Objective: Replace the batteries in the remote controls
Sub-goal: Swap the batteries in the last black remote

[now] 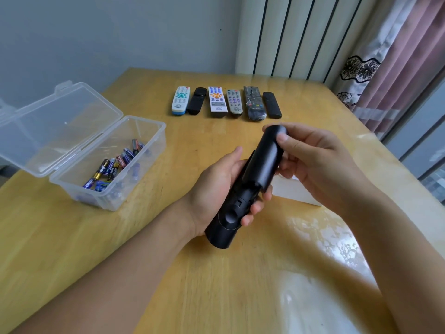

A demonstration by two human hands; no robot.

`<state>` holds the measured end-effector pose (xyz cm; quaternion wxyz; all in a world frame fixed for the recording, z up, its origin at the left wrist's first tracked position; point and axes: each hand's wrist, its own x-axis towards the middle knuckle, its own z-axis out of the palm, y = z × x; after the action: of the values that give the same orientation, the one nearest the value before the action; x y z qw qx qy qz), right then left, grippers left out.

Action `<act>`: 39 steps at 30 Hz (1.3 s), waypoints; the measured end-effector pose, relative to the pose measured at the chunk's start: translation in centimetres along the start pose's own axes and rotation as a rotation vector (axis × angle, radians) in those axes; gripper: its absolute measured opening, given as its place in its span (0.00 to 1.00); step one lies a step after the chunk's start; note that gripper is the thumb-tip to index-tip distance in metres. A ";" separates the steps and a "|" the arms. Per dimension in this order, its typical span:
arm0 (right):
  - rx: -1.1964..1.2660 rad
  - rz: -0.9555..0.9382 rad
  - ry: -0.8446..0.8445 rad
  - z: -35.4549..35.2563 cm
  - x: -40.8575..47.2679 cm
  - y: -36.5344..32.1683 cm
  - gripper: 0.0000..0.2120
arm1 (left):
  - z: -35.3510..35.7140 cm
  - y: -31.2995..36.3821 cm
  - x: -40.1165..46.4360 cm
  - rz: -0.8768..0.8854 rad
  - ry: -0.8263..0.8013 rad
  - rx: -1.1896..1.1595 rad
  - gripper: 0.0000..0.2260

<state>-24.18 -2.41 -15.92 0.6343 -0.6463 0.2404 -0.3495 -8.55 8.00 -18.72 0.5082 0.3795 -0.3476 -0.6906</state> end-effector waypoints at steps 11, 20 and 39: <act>-0.418 -0.109 0.001 0.6 -0.4 0.6 0.07 | -0.7 0.2 -0.3 -0.008 -0.032 -0.030 0.41; -0.225 -0.053 -0.104 0.5 -0.5 0.3 0.09 | -0.9 0.6 -0.4 -0.025 -0.081 -0.026 0.42; -0.488 -0.293 0.104 -1.9 0.0 -0.4 0.15 | -1.1 -1.4 -0.1 0.495 0.391 0.911 0.05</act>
<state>-25.68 -3.61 -15.66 0.3895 -0.7889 0.2536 -0.4020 -8.17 8.33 -20.45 0.4947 0.5889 -0.5894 -0.2471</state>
